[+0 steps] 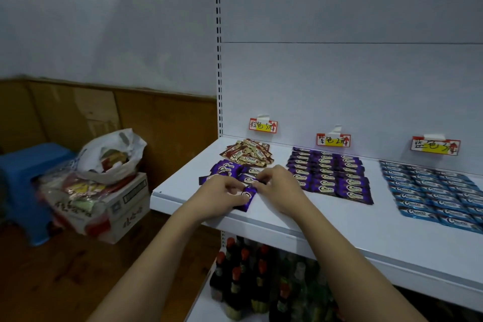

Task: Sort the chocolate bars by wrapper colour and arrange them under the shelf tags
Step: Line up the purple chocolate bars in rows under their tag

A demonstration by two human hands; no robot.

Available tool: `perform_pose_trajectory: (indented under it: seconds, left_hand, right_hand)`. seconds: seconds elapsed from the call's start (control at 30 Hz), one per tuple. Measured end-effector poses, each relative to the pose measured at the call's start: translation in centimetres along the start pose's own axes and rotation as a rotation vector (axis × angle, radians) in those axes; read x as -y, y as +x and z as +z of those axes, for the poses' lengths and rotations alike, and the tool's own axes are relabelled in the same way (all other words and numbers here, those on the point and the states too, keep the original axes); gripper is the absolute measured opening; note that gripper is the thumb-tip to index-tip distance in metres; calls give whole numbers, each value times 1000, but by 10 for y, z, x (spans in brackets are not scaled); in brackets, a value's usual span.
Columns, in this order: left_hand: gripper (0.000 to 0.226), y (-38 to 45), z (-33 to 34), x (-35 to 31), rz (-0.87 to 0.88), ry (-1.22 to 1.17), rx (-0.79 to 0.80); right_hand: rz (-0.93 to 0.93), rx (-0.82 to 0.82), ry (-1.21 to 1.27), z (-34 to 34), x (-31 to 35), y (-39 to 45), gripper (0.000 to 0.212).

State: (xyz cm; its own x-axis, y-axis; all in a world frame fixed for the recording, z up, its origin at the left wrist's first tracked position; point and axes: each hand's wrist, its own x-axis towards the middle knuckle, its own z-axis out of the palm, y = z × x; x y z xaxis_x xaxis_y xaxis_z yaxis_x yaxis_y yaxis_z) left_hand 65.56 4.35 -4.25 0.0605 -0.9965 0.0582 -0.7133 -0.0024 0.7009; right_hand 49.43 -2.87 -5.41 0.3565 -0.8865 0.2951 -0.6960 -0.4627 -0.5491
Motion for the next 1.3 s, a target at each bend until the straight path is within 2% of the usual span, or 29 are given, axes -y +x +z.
perform_pose_trajectory:
  seconds: [0.1, 0.23, 0.4, 0.57, 0.7, 0.8, 1.03, 1.13, 1.3]
  left_hand:
    - [26, -3, -3, 4, -45, -151, -10]
    - [31, -3, -2, 4, -98, -289, -87]
    - [34, -5, -14, 7, -112, -419, -54]
    - [38, -4, -12, 2, -56, -424, -105]
    - [24, 1, -4, -12, -23, -614, 31]
    - [19, 10, 15, -24, 21, -502, 66]
    - [14, 23, 51, -50, 258, -77, 50]
    - [18, 24, 56, -48, 312, -15, 42]
    - [21, 25, 49, -39, 390, 22, 117]
  right_hand:
    - [32, -17, 116, -1, -5, -3, 18]
    - [51, -51, 215, -4, -7, -5, 14]
    - [95, -69, 310, -9, -9, -9, 11]
    - [108, -81, 402, -19, -7, -19, 13]
    - [131, -56, 472, -38, -18, -36, 18]
    - [180, -92, 440, -58, -36, -50, 19]
    - [220, -32, 100, -89, -64, -78, 18]
    - [187, -76, -9, -91, -66, -84, 15]
    - [124, -43, 23, -91, -67, -95, 22]
